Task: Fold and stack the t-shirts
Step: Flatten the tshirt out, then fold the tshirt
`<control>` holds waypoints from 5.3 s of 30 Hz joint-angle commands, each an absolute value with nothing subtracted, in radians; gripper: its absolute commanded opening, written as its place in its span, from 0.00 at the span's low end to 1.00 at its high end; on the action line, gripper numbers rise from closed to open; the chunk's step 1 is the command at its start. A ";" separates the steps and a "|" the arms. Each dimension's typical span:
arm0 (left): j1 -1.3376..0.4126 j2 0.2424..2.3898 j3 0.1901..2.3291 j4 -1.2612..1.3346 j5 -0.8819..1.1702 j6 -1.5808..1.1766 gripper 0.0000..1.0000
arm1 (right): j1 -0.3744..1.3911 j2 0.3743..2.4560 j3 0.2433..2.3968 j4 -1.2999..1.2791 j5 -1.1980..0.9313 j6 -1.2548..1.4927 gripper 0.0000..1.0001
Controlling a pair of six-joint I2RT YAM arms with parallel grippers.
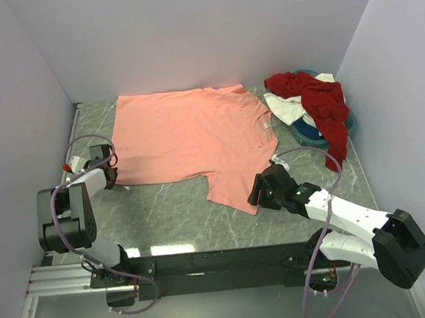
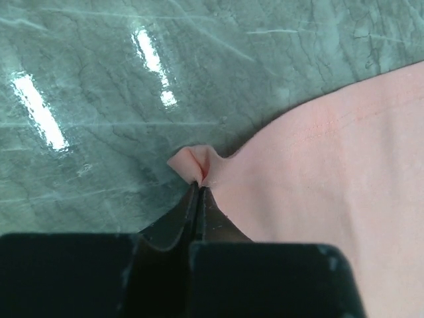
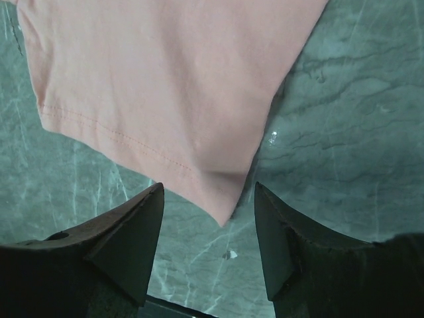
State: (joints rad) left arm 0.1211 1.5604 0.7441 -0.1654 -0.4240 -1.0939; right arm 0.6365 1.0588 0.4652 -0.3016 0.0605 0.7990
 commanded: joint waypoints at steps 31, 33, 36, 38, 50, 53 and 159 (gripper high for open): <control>0.126 1.209 0.603 -0.276 -0.524 -1.083 0.01 | 0.715 0.776 0.546 -0.580 0.269 0.893 0.00; 0.126 1.146 0.588 -0.320 -0.549 -1.094 0.01 | 0.713 0.750 0.545 -0.592 0.253 0.890 0.00; 0.126 1.056 0.555 -0.383 -0.597 -1.123 0.01 | 0.719 0.694 0.543 -0.626 0.227 0.887 0.00; 0.127 1.008 0.534 -0.414 -0.620 -1.144 0.01 | 0.724 0.644 0.546 -0.664 0.213 0.887 0.00; 0.127 0.925 0.546 -0.338 -0.535 -1.054 0.01 | 0.732 0.757 0.718 -0.637 0.196 0.734 0.00; 0.123 1.089 0.644 -0.354 -0.515 -1.063 0.01 | 0.706 0.929 0.834 -0.585 0.189 0.648 0.00; 0.146 1.562 0.716 -0.186 -0.316 -1.063 0.15 | 0.316 1.709 0.890 -0.204 0.071 0.770 0.29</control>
State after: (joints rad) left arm 0.1448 1.5730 0.7498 -0.1177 -0.2558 -1.0645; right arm 0.3229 1.7050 0.9150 -0.1680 0.0235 0.7452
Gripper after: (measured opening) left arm 0.157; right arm 0.291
